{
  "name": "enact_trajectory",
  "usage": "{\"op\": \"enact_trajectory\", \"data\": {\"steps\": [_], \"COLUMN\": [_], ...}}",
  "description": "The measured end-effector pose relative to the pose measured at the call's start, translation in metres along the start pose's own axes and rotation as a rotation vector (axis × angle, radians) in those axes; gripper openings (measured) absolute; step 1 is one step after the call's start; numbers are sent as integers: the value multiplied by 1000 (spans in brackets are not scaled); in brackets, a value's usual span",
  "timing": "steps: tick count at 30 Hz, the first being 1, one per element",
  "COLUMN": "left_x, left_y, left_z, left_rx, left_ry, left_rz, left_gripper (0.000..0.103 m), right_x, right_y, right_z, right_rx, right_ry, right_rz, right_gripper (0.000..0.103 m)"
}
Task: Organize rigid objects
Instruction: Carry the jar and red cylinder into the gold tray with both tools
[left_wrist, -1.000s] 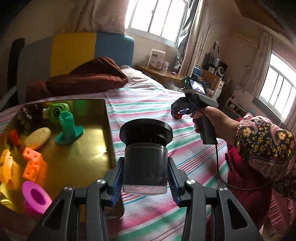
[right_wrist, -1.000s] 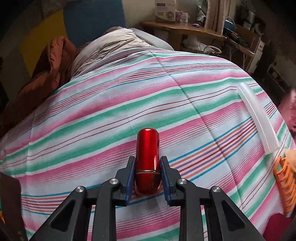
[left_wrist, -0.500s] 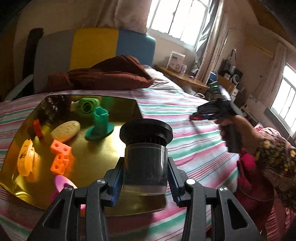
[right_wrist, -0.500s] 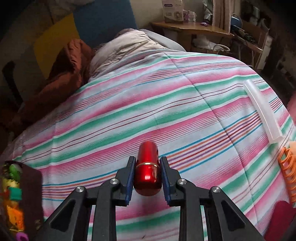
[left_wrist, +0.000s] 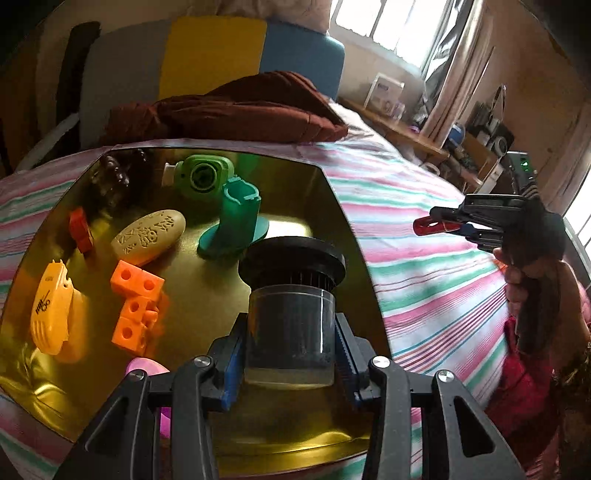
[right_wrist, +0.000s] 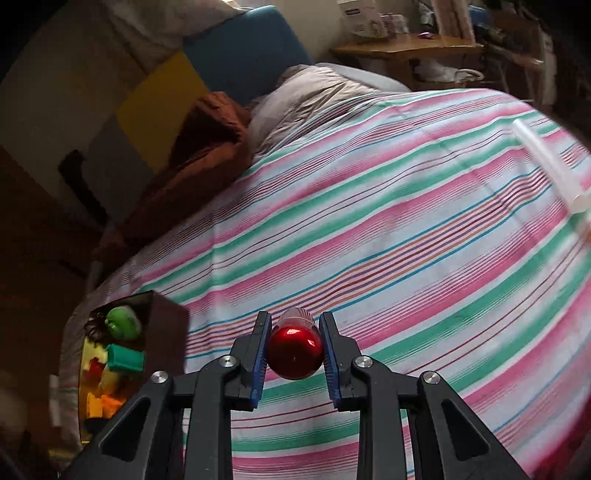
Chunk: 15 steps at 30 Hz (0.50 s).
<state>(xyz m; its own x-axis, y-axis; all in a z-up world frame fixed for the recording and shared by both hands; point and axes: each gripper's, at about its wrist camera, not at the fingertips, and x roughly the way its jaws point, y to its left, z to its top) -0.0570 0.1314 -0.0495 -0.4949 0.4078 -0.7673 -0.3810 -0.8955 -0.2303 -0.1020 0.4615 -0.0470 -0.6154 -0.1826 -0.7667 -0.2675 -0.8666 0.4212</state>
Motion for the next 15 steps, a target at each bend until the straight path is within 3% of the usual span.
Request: {"op": "enact_trajectory", "data": {"steps": [8,15], "left_x": [19,1], "left_y": [3,2], "left_z": [-3,-12], "left_rx": [16,21], "left_ry": [77,39], "left_rz": [77,100], "left_gripper": [44,45], "right_x": [6,4], "right_y": [-5,-1], "right_z": [3,3], "right_rx": [28,2], "right_ry": [13,7], "right_rz": [23,36], "right_gripper": [27,27]}}
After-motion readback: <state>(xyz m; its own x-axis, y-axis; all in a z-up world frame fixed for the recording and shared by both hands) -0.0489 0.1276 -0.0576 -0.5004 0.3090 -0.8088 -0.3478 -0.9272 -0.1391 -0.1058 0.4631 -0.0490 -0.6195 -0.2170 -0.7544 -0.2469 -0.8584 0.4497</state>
